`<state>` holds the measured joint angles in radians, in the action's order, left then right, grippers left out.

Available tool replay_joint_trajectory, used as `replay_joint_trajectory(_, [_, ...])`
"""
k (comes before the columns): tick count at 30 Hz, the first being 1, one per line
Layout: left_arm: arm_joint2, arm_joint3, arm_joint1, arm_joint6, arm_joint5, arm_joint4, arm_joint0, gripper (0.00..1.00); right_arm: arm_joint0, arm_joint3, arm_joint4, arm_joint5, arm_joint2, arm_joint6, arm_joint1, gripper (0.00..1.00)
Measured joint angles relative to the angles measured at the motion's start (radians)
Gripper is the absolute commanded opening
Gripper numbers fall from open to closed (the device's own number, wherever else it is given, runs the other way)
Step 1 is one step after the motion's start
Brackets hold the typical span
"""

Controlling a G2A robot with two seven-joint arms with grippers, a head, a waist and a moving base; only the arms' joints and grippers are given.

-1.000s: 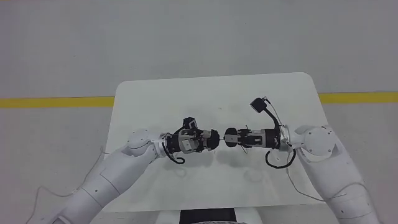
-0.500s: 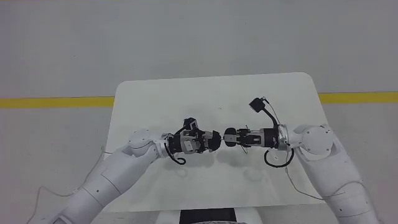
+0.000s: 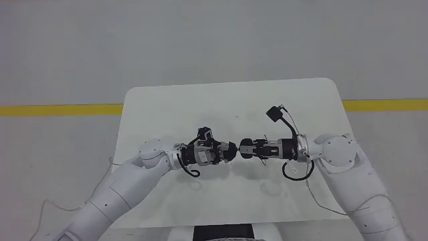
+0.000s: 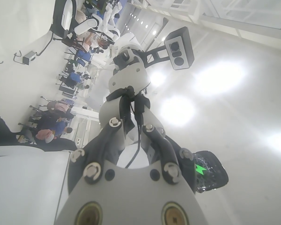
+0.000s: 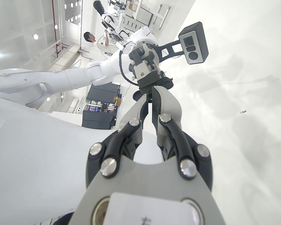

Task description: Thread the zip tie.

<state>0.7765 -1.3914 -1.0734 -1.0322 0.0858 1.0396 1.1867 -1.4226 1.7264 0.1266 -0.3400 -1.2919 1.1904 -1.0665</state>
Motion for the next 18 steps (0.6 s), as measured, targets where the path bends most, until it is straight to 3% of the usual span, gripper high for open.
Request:
replay_joint_trajectory(4, [0.001,0.002,-0.001,-0.001,0.0,-0.002,0.001,0.0,-0.001,-0.001,-0.001,0.0,0.002,-0.003,0.001,0.0])
replay_joint_trajectory(6, [0.003,0.005,-0.002,-0.003,-0.001,-0.004,0.001,0.0,-0.002,-0.003,0.003,0.0,0.004,-0.004,0.002,0.62])
replay_joint_trajectory(7, [0.003,0.007,-0.002,-0.004,-0.001,-0.004,0.001,0.0,-0.003,-0.005,0.008,0.0,0.004,-0.005,0.002,1.0])
replay_joint_trajectory(18, [0.019,0.008,0.0,-0.009,-0.007,-0.01,0.013,0.0,-0.014,-0.016,0.056,0.0,-0.04,-0.015,0.009,1.0])
